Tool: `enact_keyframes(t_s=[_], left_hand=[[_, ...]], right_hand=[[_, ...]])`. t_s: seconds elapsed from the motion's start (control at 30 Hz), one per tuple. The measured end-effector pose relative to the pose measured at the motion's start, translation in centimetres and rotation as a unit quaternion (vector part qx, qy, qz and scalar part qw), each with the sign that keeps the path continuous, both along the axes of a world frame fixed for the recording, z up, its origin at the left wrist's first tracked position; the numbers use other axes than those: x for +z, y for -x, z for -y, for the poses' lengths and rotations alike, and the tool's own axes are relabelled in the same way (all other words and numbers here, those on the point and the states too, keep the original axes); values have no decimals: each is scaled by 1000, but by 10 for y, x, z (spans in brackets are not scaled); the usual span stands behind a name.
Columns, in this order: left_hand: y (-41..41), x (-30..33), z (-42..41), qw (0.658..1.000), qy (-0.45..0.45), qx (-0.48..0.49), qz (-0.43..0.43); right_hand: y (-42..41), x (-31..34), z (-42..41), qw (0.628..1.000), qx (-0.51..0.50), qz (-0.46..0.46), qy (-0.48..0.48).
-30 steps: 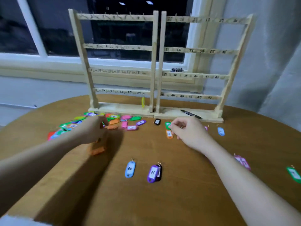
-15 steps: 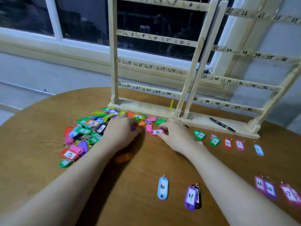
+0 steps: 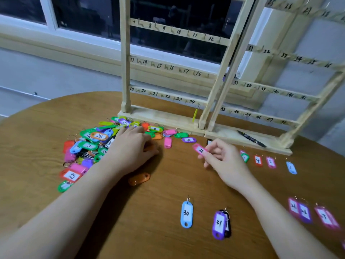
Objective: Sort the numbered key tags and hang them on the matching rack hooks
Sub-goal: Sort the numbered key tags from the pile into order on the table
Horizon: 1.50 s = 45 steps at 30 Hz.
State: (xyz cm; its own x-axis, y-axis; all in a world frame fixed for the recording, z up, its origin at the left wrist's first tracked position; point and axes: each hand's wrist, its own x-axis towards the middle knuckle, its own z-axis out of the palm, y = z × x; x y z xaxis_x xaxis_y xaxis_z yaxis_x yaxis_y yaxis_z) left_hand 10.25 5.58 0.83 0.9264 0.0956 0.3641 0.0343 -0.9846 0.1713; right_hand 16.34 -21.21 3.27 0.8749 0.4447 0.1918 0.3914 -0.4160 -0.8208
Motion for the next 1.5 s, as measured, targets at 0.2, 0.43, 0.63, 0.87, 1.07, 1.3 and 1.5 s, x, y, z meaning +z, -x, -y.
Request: enact_keyframes(t_s=[0.2,0.43,0.63,0.87,1.07,1.3,1.5], left_hand=[[-1,2,0,999,-12,-14,27],[10,12,29,964,254,-44,58],[14,9,47,911,396,-110,-22],[9,5,47,874,469,-110,-53],[3,1,43,879,460,-110,-53],[4,7,44,857,499,-120,-52],[10,11,44,879,463,-110,-36]], right_hand=[[2,-14,-10,998,49,24,-6],[2,-21,-12,998,58,26,29],[-2,-21,-12,997,61,-20,45],[-5,-27,-14,998,50,-44,-5],[-8,-28,-15,998,40,-54,-10],[-8,-28,-16,998,39,-55,-17],[-1,-22,-14,997,37,-66,-14]])
